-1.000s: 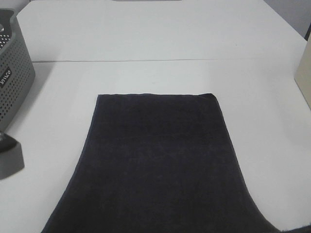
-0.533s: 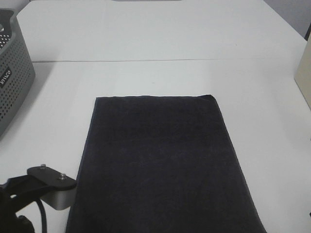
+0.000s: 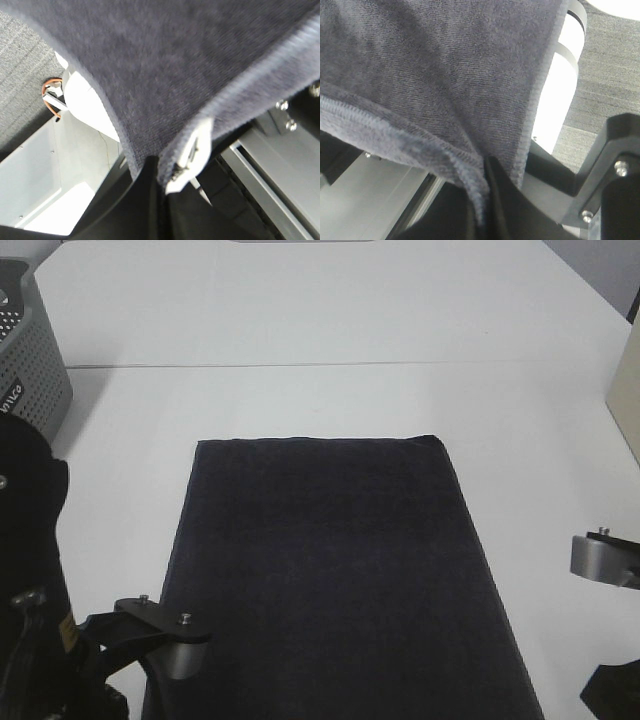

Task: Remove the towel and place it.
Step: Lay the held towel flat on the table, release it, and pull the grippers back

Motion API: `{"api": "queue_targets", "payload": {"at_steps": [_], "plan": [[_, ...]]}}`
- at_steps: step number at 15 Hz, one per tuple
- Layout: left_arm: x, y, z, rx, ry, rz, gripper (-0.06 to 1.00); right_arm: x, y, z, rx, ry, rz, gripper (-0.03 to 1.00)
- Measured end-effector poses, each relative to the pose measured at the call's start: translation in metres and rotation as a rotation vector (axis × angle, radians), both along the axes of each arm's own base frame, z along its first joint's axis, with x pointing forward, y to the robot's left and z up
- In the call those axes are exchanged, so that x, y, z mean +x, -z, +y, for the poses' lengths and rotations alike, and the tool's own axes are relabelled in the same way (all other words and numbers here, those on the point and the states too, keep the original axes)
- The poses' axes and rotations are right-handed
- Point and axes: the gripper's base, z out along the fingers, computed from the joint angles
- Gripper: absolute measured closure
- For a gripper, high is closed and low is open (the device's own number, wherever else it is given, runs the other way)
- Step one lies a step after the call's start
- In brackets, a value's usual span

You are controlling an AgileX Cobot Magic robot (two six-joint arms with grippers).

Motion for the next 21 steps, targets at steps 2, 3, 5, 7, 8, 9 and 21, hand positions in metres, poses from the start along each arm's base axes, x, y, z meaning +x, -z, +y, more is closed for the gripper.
{"api": "queue_targets", "payload": {"at_steps": [2, 3, 5, 7, 8, 9, 21], "plan": [[0.006, 0.003, -0.006, 0.003, 0.003, 0.002, 0.94, 0.006, 0.009, 0.001, -0.011, -0.001, 0.023, 0.9], [0.01, 0.005, -0.011, 0.004, 0.007, 0.004, 0.94, 0.009, 0.015, 0.003, -0.007, -0.007, 0.039, 0.9], [0.021, 0.011, -0.022, 0.006, 0.01, 0.007, 0.94, 0.014, 0.023, 0.007, 0.021, -0.009, 0.063, 0.87], [0.025, 0.017, -0.028, 0.003, 0.017, 0.024, 0.94, 0.015, 0.026, 0.008, 0.025, -0.003, 0.075, 0.8], [0.025, 0.02, -0.03, -0.002, 0.016, 0.039, 0.94, 0.015, 0.026, 0.008, 0.026, -0.003, 0.076, 0.74], [0.025, 0.02, -0.03, -0.008, 0.011, 0.045, 0.93, 0.015, 0.026, 0.008, 0.027, -0.002, 0.076, 0.65], [0.034, -0.005, -0.039, -0.08, 0.014, 0.021, 0.11, 0.071, -0.014, 0.011, -0.023, -0.109, -0.235, 0.27]]}}
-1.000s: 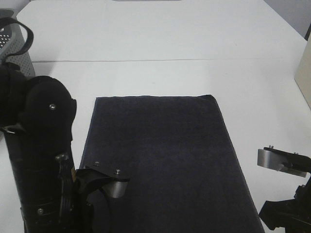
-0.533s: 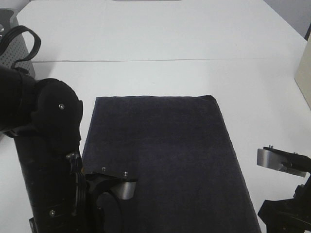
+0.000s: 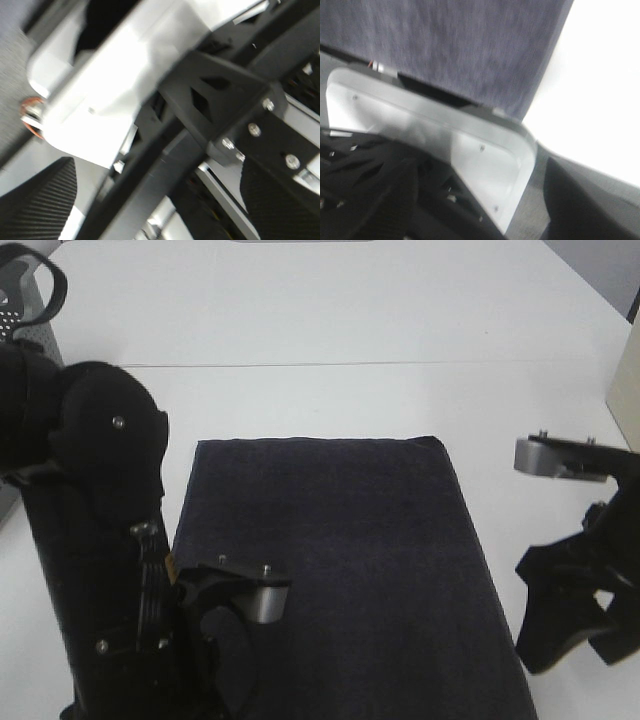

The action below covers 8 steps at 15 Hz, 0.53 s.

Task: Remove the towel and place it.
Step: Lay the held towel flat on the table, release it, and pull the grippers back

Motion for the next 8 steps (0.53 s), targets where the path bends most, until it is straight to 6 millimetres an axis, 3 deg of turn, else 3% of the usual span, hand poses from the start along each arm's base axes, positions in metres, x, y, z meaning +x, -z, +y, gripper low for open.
{"api": "queue_targets", "payload": {"at_steps": [2, 4, 8], "plan": [[0.032, -0.012, 0.007, -0.001, -0.01, -0.107, 0.11, 0.023, -0.024, 0.005, -0.004, -0.032, -0.061, 0.27], [0.071, -0.025, 0.03, -0.007, -0.101, -0.188, 0.11, 0.046, -0.038, 0.008, 0.001, -0.054, -0.069, 0.27], [0.133, -0.046, 0.078, -0.054, -0.272, -0.324, 0.11, 0.097, -0.038, -0.024, 0.082, 0.081, -0.055, 0.27]]}}
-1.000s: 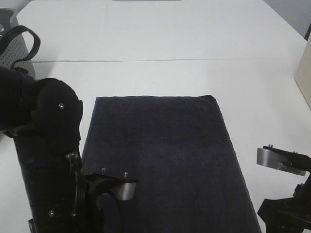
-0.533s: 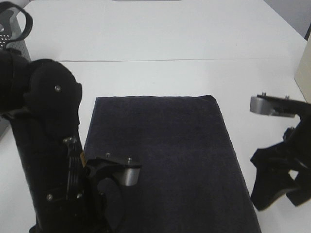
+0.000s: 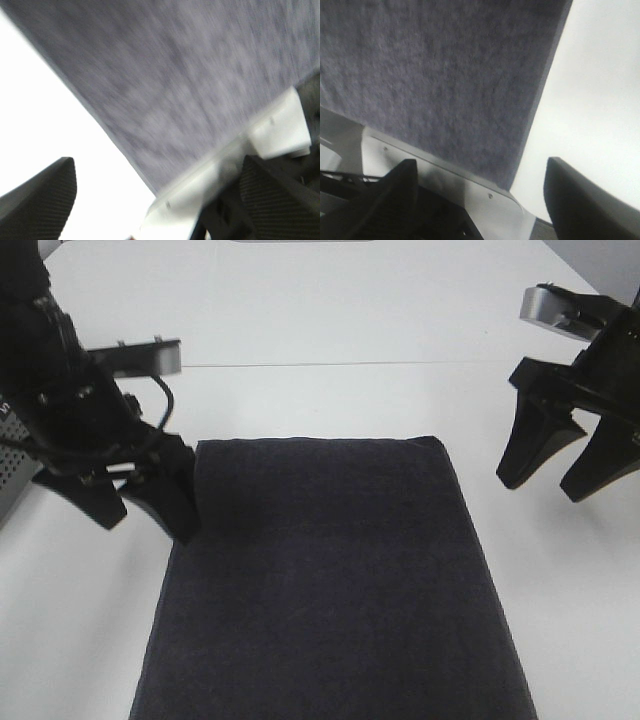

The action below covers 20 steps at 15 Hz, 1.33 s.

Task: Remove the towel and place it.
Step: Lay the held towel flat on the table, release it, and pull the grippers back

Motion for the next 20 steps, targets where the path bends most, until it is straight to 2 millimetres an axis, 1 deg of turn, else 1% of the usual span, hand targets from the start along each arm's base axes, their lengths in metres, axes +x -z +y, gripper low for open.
{"api": "queue_targets", "payload": {"at_steps": [2, 3, 4, 6, 7, 8, 9, 10, 12, 13, 15, 17, 20], "plan": [[0.038, -0.007, 0.026, -0.025, -0.124, -0.114, 0.11, 0.028, 0.006, -0.024, 0.091, 0.09, 0.006, 0.27], [0.053, -0.008, 0.037, -0.029, -0.173, -0.156, 0.11, 0.037, 0.011, -0.033, 0.1, 0.113, 0.01, 0.27], [0.065, -0.005, 0.045, -0.028, -0.207, -0.174, 0.11, 0.041, 0.014, -0.038, 0.099, 0.135, 0.007, 0.27], [0.079, 0.005, 0.056, -0.02, -0.243, -0.16, 0.09, 0.049, 0.019, -0.042, 0.074, 0.158, -0.046, 0.26], [0.095, 0.024, 0.063, -0.01, -0.268, -0.131, 0.06, 0.066, 0.025, -0.045, 0.057, 0.164, -0.076, 0.18], [0.095, 0.024, 0.063, -0.01, -0.268, -0.131, 0.06, 0.066, 0.025, -0.045, 0.057, 0.164, -0.076, 0.18], [0.117, 0.044, 0.065, -0.005, -0.283, -0.136, 0.06, 0.093, 0.035, -0.046, 0.056, 0.167, -0.09, 0.14], [0.127, 0.055, 0.064, -0.005, -0.277, -0.14, 0.06, 0.107, 0.043, -0.047, 0.056, 0.167, -0.093, 0.13], [0.146, 0.072, 0.061, -0.014, -0.277, -0.156, 0.06, 0.129, 0.063, -0.049, 0.056, 0.167, -0.082, 0.13], [0.151, 0.077, 0.06, -0.017, -0.276, -0.155, 0.06, 0.133, 0.068, -0.049, 0.056, 0.167, -0.077, 0.13], [0.162, 0.092, 0.057, -0.03, -0.273, -0.152, 0.06, 0.145, 0.088, -0.05, 0.056, 0.168, -0.054, 0.13], [0.17, 0.103, 0.054, -0.052, -0.282, -0.137, 0.06, 0.154, 0.103, -0.05, 0.055, 0.168, -0.042, 0.13], [0.177, 0.107, 0.048, -0.118, -0.273, -0.148, 0.06, 0.164, 0.122, -0.051, 0.057, 0.197, -0.063, 0.13]]}}
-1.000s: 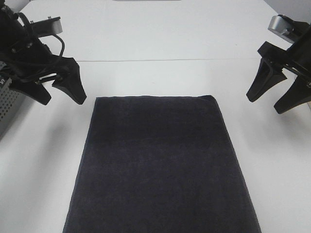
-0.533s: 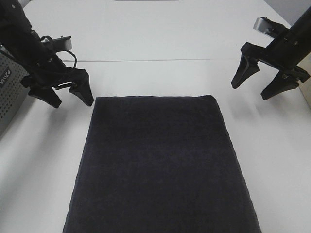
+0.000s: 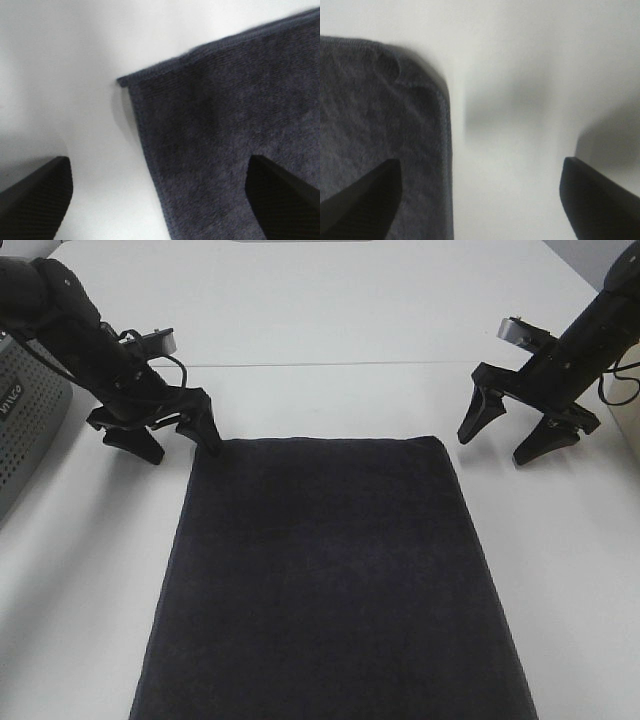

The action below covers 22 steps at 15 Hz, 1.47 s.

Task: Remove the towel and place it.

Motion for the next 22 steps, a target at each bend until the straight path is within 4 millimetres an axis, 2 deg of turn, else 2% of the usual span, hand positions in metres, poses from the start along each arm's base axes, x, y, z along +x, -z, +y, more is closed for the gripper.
{"api": "queue_targets", "payload": {"at_steps": [2, 9, 11, 14, 18, 20, 22], "plan": [[0.002, 0.0, -0.002, -0.028, 0.002, -0.006, 0.06, 0.002, 0.008, 0.002, 0.022, 0.012, 0.005, 0.13], [0.001, 0.0, -0.003, -0.035, 0.006, 0.004, 0.06, 0.002, 0.009, 0.001, 0.02, 0.01, 0.005, 0.13], [0.0, 0.0, -0.004, -0.048, -0.009, 0.016, 0.06, 0.002, 0.009, 0.007, 0.013, -0.003, -0.002, 0.14], [-0.004, 0.0, -0.019, -0.058, -0.01, 0.038, 0.06, 0.004, 0.009, 0.041, 0.003, -0.026, -0.029, 0.14], [-0.011, 0.0, -0.052, -0.078, 0.024, 0.028, 0.06, 0.004, 0.01, 0.091, -0.008, -0.077, -0.099, 0.14], [-0.013, 0.001, -0.068, -0.085, 0.035, 0.006, 0.06, 0.004, 0.01, 0.106, -0.025, -0.092, -0.131, 0.14], [-0.014, 0.002, -0.075, -0.087, 0.04, -0.002, 0.09, 0.005, 0.01, 0.109, -0.062, -0.091, -0.16, 0.17]]}}
